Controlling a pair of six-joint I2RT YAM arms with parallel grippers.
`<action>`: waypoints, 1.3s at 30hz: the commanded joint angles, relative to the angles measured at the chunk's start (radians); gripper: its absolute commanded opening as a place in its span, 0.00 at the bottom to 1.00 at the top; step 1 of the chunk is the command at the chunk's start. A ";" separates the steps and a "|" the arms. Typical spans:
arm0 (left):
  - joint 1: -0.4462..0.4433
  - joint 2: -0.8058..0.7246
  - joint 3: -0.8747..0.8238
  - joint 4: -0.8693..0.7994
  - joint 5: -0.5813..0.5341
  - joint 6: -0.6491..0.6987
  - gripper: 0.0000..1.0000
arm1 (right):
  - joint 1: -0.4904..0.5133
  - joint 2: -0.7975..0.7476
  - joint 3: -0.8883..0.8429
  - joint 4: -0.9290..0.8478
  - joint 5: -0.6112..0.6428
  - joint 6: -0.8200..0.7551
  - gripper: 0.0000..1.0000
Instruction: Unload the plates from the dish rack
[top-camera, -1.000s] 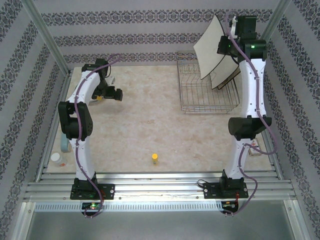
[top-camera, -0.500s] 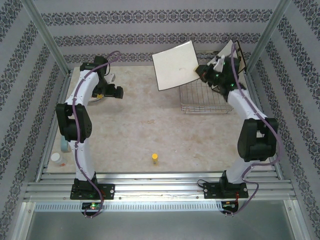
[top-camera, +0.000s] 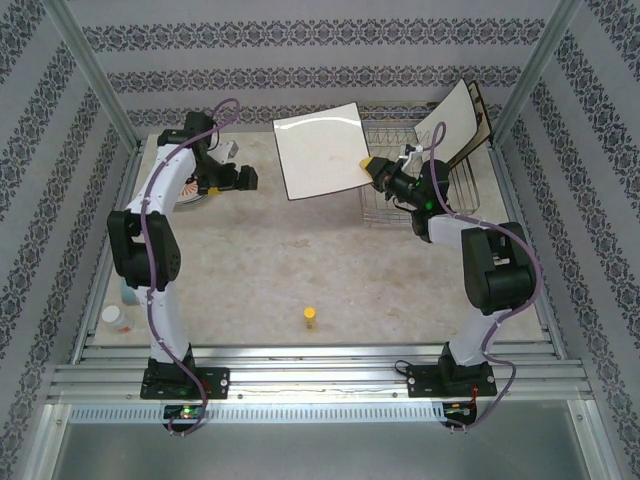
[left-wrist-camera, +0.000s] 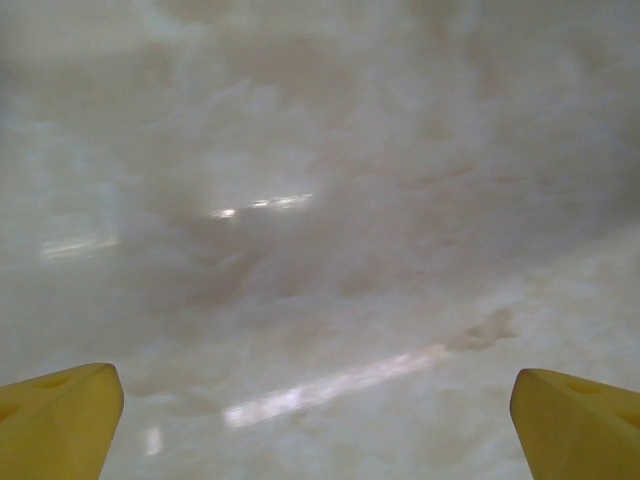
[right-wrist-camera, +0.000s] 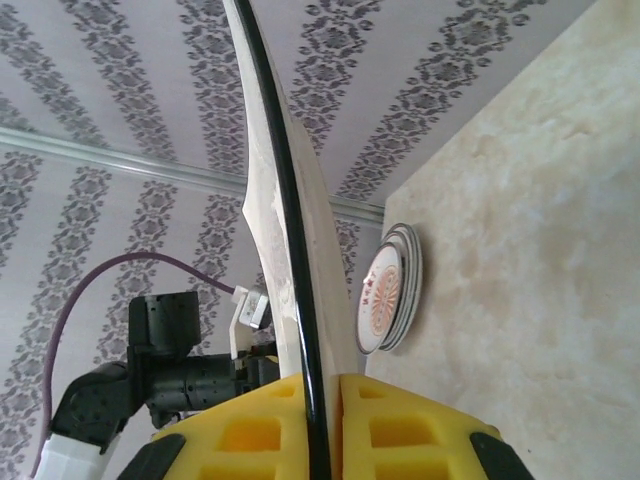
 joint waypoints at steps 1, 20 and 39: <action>-0.002 -0.113 -0.129 0.257 0.256 -0.129 1.00 | 0.011 -0.012 0.026 0.290 0.001 0.039 0.00; 0.023 -0.152 -0.372 0.850 0.546 -0.494 0.95 | 0.071 0.040 0.106 0.227 -0.023 0.032 0.00; -0.010 -0.106 -0.393 0.915 0.574 -0.525 0.69 | 0.103 0.152 0.232 0.184 -0.050 0.110 0.00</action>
